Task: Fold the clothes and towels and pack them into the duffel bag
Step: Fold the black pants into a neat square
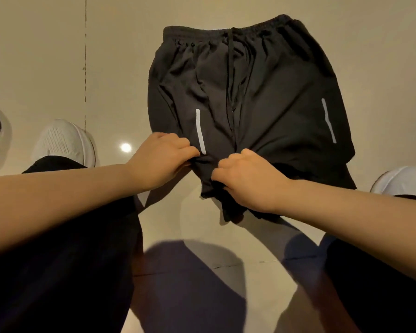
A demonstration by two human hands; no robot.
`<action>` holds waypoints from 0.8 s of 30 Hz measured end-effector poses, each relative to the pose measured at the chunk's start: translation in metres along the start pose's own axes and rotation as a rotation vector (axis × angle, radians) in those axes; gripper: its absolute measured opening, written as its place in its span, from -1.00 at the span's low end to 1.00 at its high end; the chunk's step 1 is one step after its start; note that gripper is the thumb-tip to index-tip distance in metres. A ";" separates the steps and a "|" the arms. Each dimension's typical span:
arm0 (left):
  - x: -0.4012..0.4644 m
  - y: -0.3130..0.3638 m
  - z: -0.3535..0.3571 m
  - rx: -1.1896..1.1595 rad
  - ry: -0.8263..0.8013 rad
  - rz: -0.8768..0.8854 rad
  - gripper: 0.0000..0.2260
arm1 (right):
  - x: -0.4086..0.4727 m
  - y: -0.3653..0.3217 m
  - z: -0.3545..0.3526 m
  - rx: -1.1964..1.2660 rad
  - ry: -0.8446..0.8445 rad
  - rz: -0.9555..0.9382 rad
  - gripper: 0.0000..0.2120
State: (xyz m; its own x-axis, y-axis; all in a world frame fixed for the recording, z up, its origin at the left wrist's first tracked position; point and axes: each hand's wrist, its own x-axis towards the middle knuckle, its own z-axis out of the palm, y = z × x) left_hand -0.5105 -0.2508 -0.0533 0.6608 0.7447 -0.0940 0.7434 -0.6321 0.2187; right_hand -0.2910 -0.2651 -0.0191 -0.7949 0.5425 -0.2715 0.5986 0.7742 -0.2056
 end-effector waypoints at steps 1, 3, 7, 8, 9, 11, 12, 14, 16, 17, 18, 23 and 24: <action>0.001 0.001 -0.001 -0.073 0.011 -0.049 -0.83 | -0.009 0.004 0.002 -0.012 0.048 -0.051 -0.83; 0.002 0.000 -0.004 -0.191 0.057 -0.175 -0.86 | -0.029 0.015 0.003 -0.024 0.087 -0.142 -0.81; 0.001 -0.014 -0.012 -0.329 0.215 -0.428 -0.84 | -0.073 0.047 -0.006 -0.101 -0.004 -0.213 -0.80; 0.002 -0.018 -0.014 -0.379 0.249 -0.501 -0.84 | -0.084 0.055 -0.006 -0.130 -0.023 -0.202 -0.78; 0.002 -0.020 -0.016 -0.433 0.270 -0.585 -0.85 | -0.094 0.064 -0.004 -0.148 -0.032 -0.185 -0.76; 0.000 -0.027 -0.015 -0.512 0.266 -0.726 -0.86 | -0.108 0.079 0.000 -0.187 -0.050 -0.123 -0.72; -0.001 -0.031 -0.013 -0.509 0.244 -0.758 -0.86 | -0.112 0.084 0.001 -0.213 -0.060 -0.096 -0.71; -0.004 -0.034 -0.015 -0.406 0.220 -0.691 -0.80 | -0.112 0.089 0.002 -0.245 -0.061 -0.082 -0.73; -0.003 -0.030 -0.024 -0.249 0.187 -0.420 -0.60 | -0.107 0.084 -0.003 -0.221 -0.031 -0.061 -0.74; -0.002 -0.026 -0.027 -0.154 0.153 -0.227 -0.50 | -0.103 0.079 -0.006 -0.190 -0.013 -0.052 -0.65; 0.001 -0.021 -0.028 -0.045 0.110 -0.035 -0.46 | -0.098 0.073 -0.009 -0.161 0.006 -0.053 -0.54; 0.013 0.012 -0.017 0.223 0.054 0.402 -0.71 | -0.079 0.049 0.004 -0.205 0.005 -0.194 -0.56; 0.015 0.012 -0.018 0.235 0.090 0.397 -0.76 | -0.078 0.049 0.009 -0.223 0.024 -0.211 -0.72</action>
State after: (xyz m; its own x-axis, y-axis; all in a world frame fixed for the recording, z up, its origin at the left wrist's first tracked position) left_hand -0.4934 -0.2435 -0.0342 0.8949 0.4446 0.0392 0.4451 -0.8954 -0.0063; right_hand -0.1987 -0.2719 -0.0161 -0.9033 0.3674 -0.2214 0.3855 0.9217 -0.0433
